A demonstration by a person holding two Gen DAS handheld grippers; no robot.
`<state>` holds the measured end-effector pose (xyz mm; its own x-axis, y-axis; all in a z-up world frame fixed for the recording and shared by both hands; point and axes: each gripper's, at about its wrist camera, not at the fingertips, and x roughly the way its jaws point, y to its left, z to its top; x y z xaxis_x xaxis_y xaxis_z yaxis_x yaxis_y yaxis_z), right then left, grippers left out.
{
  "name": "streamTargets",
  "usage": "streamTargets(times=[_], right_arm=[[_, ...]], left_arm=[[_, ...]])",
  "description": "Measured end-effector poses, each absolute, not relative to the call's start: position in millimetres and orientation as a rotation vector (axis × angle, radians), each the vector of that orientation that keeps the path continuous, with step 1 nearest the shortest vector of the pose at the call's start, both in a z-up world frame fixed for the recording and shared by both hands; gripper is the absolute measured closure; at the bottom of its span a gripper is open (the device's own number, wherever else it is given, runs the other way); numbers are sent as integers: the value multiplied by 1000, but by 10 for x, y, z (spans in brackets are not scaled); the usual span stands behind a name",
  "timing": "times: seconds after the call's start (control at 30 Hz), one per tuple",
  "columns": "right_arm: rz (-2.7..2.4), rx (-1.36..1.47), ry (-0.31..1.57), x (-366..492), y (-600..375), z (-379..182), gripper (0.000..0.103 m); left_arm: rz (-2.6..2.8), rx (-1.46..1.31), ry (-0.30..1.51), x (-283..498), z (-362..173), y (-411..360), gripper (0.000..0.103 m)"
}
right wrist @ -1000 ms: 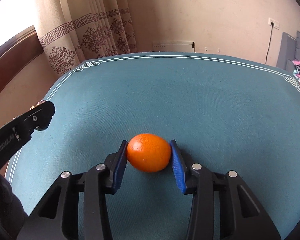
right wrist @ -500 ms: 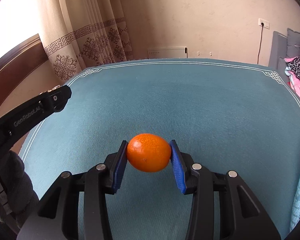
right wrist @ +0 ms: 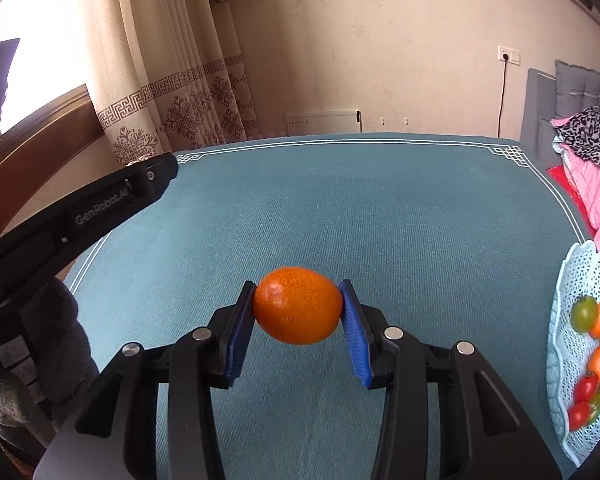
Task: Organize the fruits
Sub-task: 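Carry the orange fruit into the basket and open the right tool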
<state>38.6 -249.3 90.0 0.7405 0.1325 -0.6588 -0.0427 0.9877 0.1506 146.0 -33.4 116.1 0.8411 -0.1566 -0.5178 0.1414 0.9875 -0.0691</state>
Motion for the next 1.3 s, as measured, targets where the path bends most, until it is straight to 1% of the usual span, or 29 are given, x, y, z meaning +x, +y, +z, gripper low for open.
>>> streamTargets(times=[0.37,0.83,1.07,1.3], right_arm=[[43,189,697,-81,-2761,1004,61],[-197,237,606,-641,-3561,1162,61],[-289,292,605,-786,-3980,1103,61],[-321,325,652,-785,-4218,950,60]], left_arm=[[-222,1,527,1255,1227,-538,60],[-265,50,526,1059,1200,-778,60],[-284,72,524,982,1178,-871,60],[-293,84,527,973,1158,-903,60]])
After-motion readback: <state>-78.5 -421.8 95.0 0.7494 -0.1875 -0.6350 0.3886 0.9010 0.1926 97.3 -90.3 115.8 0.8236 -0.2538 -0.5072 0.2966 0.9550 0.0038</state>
